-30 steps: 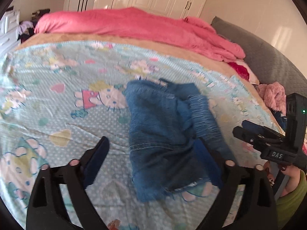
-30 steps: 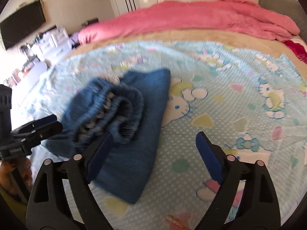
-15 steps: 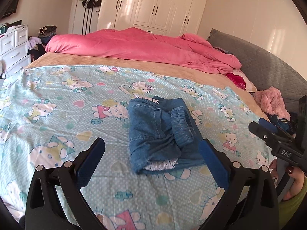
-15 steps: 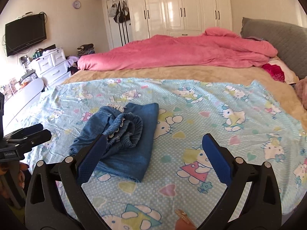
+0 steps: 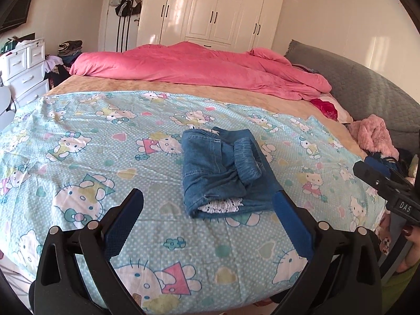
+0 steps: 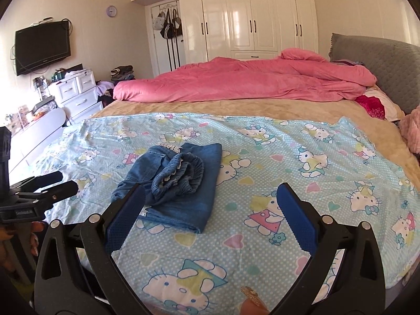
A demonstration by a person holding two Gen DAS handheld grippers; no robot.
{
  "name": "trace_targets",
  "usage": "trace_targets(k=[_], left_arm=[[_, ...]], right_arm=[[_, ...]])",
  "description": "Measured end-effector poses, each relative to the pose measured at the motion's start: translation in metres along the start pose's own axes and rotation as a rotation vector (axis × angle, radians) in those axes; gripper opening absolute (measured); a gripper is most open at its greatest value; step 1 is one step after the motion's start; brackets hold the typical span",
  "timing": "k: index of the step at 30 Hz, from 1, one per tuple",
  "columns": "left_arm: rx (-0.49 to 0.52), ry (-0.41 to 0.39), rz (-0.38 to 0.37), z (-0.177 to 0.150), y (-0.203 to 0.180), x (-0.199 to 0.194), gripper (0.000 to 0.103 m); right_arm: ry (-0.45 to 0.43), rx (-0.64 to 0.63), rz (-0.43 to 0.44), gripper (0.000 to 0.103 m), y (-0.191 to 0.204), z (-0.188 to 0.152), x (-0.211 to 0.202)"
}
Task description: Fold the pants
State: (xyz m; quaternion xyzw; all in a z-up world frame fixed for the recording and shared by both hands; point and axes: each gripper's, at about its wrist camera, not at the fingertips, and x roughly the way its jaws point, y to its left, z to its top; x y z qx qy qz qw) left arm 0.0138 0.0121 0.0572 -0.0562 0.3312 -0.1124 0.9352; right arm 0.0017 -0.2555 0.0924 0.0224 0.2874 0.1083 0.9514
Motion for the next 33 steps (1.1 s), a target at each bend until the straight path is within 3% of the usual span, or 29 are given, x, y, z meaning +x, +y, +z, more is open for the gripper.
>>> trace_targets(k=[18,33], left_arm=[[-0.003,0.008,0.015,-0.015,-0.005,-0.019,0.099],[-0.011,0.108,0.023,-0.044,-0.004,0.012,0.099]], right_arm=[[0.004,-0.048,0.018,0.094,0.023,-0.016,-0.016],[0.092,-0.046,-0.006,0.094,0.02,-0.042,0.009]])
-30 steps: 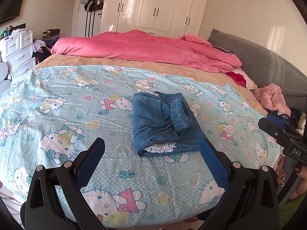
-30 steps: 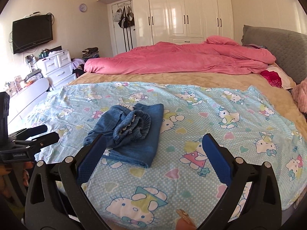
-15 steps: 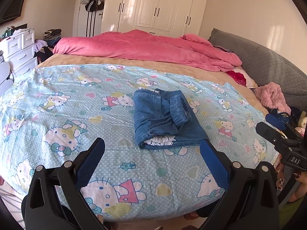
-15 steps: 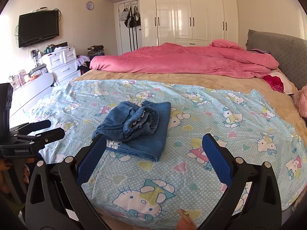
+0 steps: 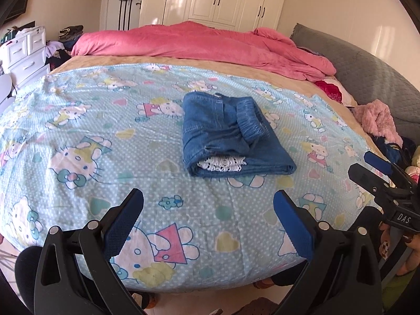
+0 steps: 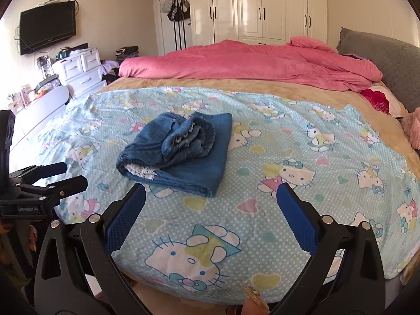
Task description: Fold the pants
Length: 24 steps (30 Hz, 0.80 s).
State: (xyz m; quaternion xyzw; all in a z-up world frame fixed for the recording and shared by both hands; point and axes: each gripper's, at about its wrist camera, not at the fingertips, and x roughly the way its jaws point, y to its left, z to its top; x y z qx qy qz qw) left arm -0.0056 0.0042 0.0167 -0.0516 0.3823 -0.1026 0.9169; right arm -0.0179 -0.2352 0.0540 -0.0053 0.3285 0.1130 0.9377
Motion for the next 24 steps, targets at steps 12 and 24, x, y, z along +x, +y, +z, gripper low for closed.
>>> trace_targets(k=[12,24], left_arm=[[-0.015,0.068,0.026,-0.013,0.007,0.033,0.099],[0.009,0.09,0.051,-0.016,0.001,0.042,0.099]], right_arm=[[0.088,0.012,-0.037,0.094,-0.01,-0.025,0.041],[0.105,0.015,-0.026,0.094,-0.011,-0.031,0.05]])
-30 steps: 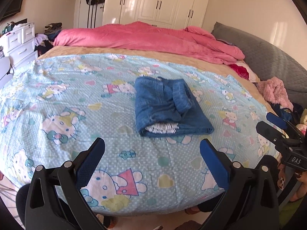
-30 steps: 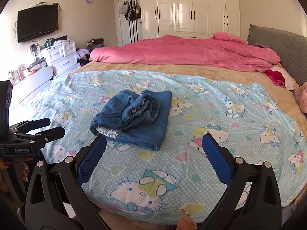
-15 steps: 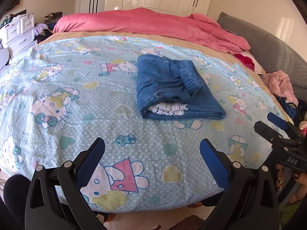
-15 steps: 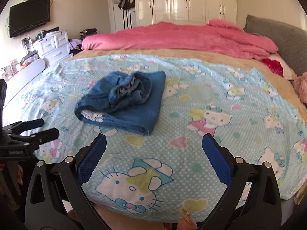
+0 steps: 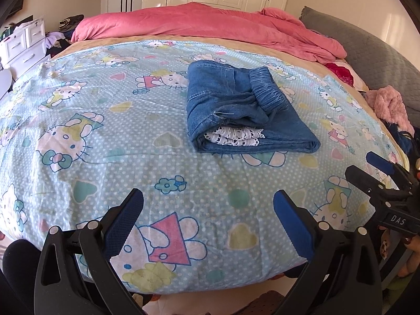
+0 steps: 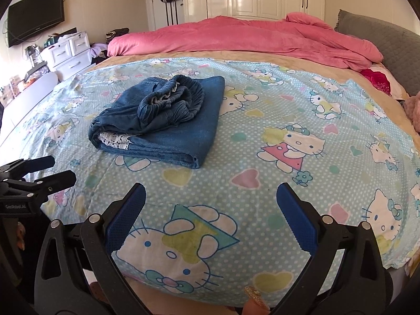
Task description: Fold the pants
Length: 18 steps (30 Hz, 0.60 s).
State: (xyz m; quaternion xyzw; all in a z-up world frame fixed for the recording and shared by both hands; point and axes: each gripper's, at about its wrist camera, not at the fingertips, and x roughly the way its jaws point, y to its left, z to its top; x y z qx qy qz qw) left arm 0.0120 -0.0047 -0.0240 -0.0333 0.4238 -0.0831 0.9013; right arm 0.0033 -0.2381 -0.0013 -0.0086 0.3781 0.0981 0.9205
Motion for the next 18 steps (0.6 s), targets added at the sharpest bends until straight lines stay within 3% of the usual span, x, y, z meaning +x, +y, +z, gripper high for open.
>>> trace_targets(k=[18], left_arm=[[-0.011,0.002,0.014,0.0003,0.0022,-0.0021,0.099]], right_arm=[[-0.003,0.005,0.005,0.094,0.0017,0.0008,-0.0027]])
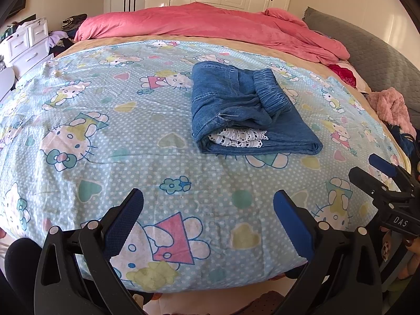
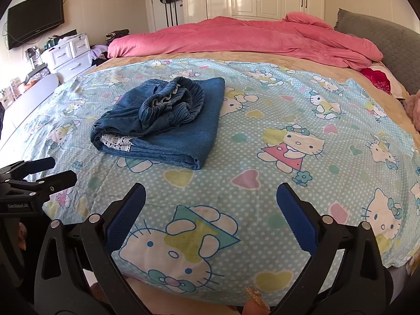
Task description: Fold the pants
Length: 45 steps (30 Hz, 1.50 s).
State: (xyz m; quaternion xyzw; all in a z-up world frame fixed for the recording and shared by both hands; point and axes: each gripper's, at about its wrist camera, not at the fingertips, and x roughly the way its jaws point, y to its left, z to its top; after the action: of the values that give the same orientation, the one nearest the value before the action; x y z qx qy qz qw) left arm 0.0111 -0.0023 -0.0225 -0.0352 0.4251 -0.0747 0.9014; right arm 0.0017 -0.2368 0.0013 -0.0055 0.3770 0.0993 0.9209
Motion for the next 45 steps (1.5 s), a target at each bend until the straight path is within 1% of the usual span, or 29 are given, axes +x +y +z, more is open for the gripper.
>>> trace_targets(k=[45], left_arm=[[-0.005,0.017,0.011,-0.0001,0.0005,0.0009,0.099]], right_arm=[[0.013,0.008,-0.004,0.094,0.0038,-0.0028,-0.0003]])
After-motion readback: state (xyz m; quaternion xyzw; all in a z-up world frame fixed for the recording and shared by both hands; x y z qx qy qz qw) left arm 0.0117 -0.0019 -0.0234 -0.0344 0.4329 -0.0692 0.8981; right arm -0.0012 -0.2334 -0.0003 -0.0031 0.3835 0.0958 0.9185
